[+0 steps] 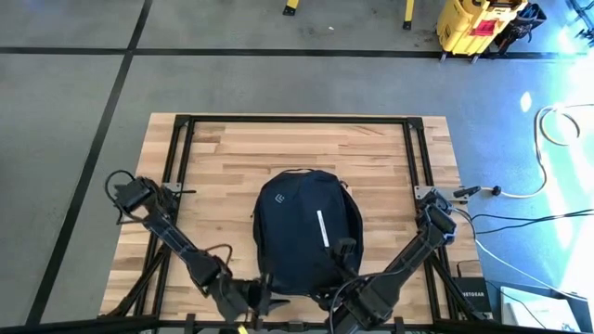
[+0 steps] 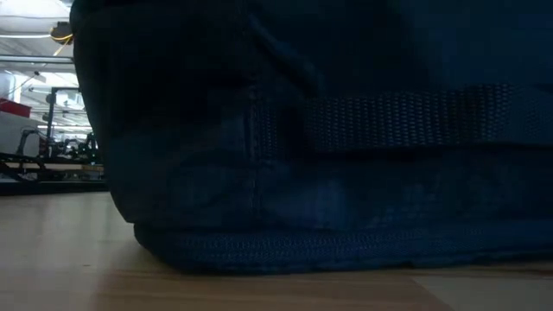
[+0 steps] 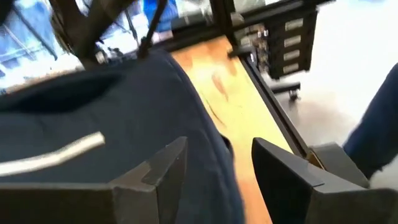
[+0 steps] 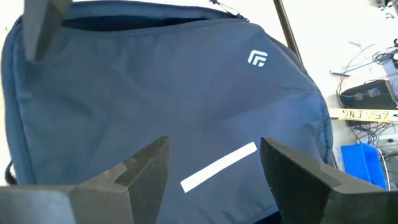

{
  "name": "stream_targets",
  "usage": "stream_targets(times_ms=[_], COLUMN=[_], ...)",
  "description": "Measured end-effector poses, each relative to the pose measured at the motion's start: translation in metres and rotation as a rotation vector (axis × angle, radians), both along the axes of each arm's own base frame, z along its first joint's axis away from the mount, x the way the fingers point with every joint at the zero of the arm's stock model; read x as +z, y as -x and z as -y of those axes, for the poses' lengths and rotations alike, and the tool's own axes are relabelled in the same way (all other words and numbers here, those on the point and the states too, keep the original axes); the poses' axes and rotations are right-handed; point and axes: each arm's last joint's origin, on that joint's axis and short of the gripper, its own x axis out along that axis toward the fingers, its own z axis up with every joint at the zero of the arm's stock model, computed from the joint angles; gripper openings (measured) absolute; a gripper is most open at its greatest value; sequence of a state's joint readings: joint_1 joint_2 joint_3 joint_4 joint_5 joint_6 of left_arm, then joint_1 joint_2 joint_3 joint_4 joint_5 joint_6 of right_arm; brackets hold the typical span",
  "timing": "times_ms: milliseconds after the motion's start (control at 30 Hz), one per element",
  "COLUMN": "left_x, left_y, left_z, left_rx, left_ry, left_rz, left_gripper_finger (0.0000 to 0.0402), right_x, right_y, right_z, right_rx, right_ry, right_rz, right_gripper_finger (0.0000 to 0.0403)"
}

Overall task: Unpack backpack
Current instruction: Open the black backpack

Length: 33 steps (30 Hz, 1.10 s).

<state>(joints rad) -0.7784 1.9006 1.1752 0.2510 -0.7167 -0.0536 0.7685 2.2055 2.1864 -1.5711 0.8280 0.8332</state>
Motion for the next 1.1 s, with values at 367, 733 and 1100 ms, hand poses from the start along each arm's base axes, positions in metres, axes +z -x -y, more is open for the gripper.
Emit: stream_targets(times_ms=[367,733,1100], left_x=[-0.022,-0.027,-0.024], left_y=[-0.023,-0.023,-0.03], left_z=[0.006,-0.001,-0.004], left_rx=[0.177,0.239,0.189], left_ry=[-0.062,0.039,0.03], left_rz=[-0.039,-0.083,-0.13], left_gripper_finger=[0.0166,0.0166,0.0102], right_x=[-0.001,-0.002,-0.001], right_y=[0.002,0.002,0.002], right_z=[-0.002,-0.003,-0.003], right_rx=[0.059,0.117,0.131], right_ry=[0.013,0.046,0.068], right_rz=[-0.067,-0.12,-0.122], right_gripper_finger=[0.0232,0.0232,0.0232])
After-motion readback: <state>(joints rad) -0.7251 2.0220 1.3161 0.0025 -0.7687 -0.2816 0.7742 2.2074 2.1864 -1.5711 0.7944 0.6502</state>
